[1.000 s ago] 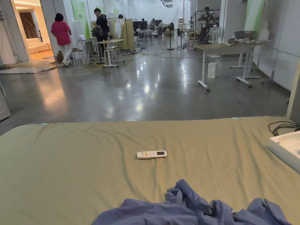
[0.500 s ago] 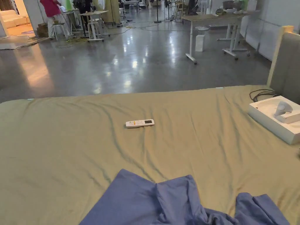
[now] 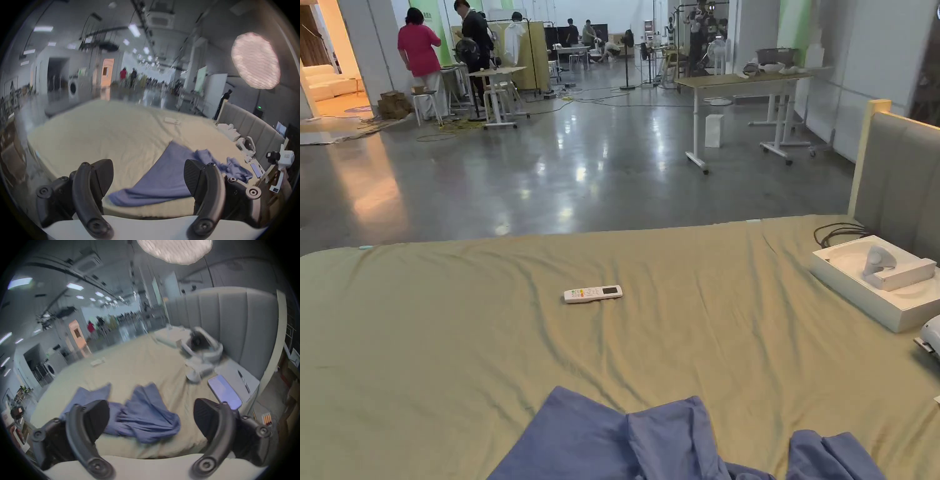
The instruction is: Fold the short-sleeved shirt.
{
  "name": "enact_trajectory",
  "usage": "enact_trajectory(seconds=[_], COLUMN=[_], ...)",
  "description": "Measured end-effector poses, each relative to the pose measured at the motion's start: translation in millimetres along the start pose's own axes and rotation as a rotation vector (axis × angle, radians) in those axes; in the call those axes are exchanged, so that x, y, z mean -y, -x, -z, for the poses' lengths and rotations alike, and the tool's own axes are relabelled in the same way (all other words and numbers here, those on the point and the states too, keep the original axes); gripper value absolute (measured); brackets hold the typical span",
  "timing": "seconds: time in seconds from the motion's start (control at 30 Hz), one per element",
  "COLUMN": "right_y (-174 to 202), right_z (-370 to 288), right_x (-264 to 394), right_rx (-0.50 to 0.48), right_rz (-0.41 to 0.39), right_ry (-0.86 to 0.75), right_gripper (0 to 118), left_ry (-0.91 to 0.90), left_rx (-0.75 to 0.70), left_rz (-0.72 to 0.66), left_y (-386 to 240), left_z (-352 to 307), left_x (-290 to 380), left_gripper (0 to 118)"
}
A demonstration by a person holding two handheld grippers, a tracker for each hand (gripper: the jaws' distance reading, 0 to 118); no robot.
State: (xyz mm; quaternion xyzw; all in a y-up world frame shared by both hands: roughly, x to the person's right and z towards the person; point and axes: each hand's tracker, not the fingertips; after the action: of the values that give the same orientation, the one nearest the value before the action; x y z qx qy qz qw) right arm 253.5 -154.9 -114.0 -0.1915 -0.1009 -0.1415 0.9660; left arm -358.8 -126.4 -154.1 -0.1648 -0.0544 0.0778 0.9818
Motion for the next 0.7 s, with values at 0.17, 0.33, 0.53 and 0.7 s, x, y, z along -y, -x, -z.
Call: enact_trajectory(seconds=[0.17,0.33,0.53,0.7], right_y=[45.2,87.7,92.1,97.1], right_z=[-36.2,-59.5,-81.2,-83.0], right_x=[-8.8,-9.9,-5.2,-3.2], right_rx=[-0.114,-0.166,-0.181,-0.147], right_rz=[-0.080,-0.155,-0.191,-0.232], right_ry=[-0.122,-0.139,-0.184,-0.184], right_gripper=[112,109,0,0], left_ry=[-0.128,-0.142,-0.129,-0.125], left_rx=[0.052,0.103,0.117,0.117], left_rz=[0.069,0.120,0.160,0.071], left_y=[-58.7,-91.1,-99.4,-95.3], left_z=[-39.2,-52.8,-61.0,-67.5], left_x=[-25.2,-25.6,-20.4,-14.8], left_gripper=[94,92,1,1])
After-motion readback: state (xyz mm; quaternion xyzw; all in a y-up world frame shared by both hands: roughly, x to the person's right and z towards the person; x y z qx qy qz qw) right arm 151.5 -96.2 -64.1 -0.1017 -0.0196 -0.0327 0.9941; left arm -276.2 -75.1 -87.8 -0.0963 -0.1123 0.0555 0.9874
